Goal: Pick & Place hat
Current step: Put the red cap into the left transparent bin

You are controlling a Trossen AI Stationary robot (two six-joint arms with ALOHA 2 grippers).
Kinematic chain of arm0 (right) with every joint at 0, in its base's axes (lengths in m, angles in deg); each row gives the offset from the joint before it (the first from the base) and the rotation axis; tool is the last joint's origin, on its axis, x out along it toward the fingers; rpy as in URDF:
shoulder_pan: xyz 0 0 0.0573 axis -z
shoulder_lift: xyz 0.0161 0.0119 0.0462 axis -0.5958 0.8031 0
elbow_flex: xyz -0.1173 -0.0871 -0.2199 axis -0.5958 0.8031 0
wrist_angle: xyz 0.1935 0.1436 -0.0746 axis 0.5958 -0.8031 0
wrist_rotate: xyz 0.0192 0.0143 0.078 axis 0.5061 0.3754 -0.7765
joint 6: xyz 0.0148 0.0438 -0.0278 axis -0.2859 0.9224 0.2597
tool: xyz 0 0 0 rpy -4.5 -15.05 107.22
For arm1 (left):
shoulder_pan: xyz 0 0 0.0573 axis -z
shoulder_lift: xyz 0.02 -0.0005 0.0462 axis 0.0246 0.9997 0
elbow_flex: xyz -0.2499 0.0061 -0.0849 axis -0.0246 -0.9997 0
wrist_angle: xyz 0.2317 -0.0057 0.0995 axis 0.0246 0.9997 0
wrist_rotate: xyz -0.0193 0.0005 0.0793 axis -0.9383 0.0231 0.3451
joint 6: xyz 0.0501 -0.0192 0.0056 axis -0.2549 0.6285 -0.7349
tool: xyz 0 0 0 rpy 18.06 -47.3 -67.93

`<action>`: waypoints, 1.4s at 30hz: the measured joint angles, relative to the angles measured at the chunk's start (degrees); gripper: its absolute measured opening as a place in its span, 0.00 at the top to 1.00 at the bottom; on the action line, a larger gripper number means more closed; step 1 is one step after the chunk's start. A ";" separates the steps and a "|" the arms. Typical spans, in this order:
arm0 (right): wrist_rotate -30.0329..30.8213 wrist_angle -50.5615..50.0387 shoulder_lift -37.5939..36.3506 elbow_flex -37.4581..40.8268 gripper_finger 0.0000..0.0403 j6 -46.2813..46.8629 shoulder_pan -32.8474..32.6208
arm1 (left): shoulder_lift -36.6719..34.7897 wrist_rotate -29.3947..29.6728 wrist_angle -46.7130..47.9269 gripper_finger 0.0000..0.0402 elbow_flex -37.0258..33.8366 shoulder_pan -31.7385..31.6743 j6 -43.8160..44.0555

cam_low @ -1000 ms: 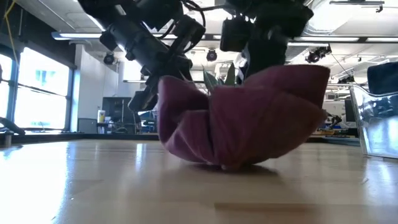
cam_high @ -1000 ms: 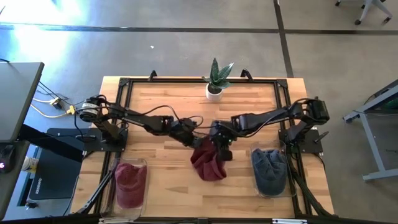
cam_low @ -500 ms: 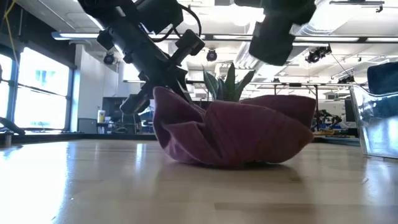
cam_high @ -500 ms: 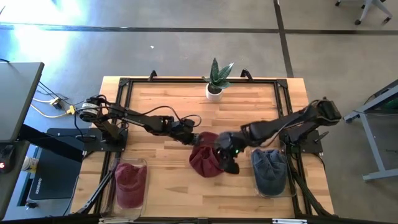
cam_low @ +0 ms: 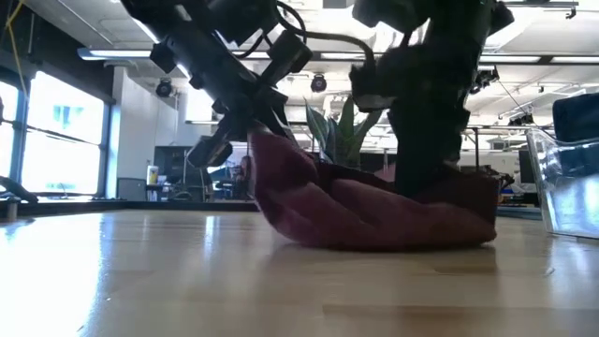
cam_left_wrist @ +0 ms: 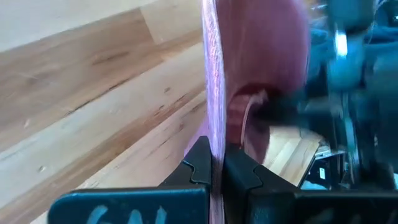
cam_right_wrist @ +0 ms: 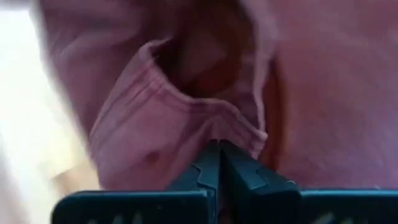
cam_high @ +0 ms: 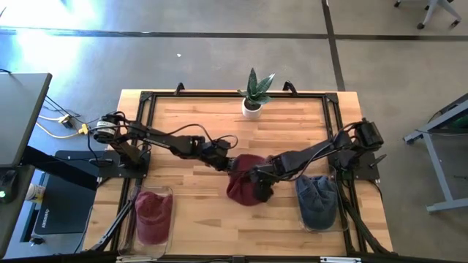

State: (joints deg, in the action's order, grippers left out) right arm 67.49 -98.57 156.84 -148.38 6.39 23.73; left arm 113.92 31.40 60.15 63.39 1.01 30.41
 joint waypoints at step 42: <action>1.05 -0.15 2.44 -3.67 1.00 -2.59 -1.80 | -0.48 -8.48 3.61 0.99 -0.02 0.17 -4.37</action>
State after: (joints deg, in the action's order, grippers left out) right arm 68.53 -98.72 159.28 -152.05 3.80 21.93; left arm 113.44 22.92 63.76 63.37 1.18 26.04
